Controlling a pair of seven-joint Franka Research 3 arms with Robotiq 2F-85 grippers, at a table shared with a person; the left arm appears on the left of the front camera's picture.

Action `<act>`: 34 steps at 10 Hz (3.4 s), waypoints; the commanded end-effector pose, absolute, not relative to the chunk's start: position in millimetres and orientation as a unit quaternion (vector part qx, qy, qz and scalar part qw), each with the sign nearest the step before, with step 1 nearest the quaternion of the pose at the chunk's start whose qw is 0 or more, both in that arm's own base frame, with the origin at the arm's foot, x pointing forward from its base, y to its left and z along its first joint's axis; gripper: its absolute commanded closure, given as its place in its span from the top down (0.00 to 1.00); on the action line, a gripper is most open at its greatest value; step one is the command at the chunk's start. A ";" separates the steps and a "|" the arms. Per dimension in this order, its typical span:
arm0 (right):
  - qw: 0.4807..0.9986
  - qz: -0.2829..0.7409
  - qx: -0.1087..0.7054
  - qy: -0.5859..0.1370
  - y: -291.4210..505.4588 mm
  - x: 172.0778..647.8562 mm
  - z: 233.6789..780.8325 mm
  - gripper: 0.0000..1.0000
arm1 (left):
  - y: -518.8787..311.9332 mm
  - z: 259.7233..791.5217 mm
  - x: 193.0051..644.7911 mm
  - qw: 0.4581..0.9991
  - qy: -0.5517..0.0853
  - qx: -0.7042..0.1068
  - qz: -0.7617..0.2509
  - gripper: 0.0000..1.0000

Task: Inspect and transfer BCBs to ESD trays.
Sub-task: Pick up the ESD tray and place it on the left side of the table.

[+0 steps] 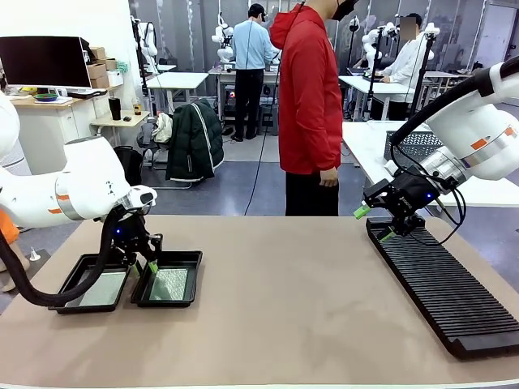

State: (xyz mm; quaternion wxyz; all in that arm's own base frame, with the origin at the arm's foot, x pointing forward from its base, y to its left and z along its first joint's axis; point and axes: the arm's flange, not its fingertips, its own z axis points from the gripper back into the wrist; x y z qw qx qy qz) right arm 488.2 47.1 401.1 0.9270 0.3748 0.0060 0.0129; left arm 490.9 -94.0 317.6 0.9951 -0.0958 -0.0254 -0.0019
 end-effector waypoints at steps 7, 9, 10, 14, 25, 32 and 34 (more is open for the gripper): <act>0.930 0.006 0.367 0.008 48.2 486.8 402.3 1.00 | -104.7 421.2 467.0 1.000 0.005 -0.018 -0.025 1.00; 0.930 0.006 0.367 0.008 48.2 486.8 402.3 1.00 | -103.9 445.5 457.4 1.000 0.010 -0.005 -0.022 1.00; 0.930 0.006 0.367 0.008 48.2 486.8 402.3 1.00 | -104.4 453.6 454.5 1.000 0.013 0.003 -0.019 1.00; 0.930 0.006 0.367 0.008 48.2 486.8 402.3 1.00 | -103.6 480.1 444.5 1.000 0.001 -0.001 -0.026 1.00; 0.930 0.006 0.367 0.008 48.2 486.8 402.3 1.00 | -104.0 489.9 441.7 0.999 -0.014 -0.012 -0.028 1.00; 0.930 0.006 0.367 0.008 48.2 486.8 402.3 1.00 | -104.0 489.9 441.7 0.999 -0.014 -0.012 -0.028 1.00; 0.930 0.006 0.367 0.008 48.2 486.8 402.3 1.00 | -104.0 489.9 441.7 0.999 -0.014 -0.012 -0.028 1.00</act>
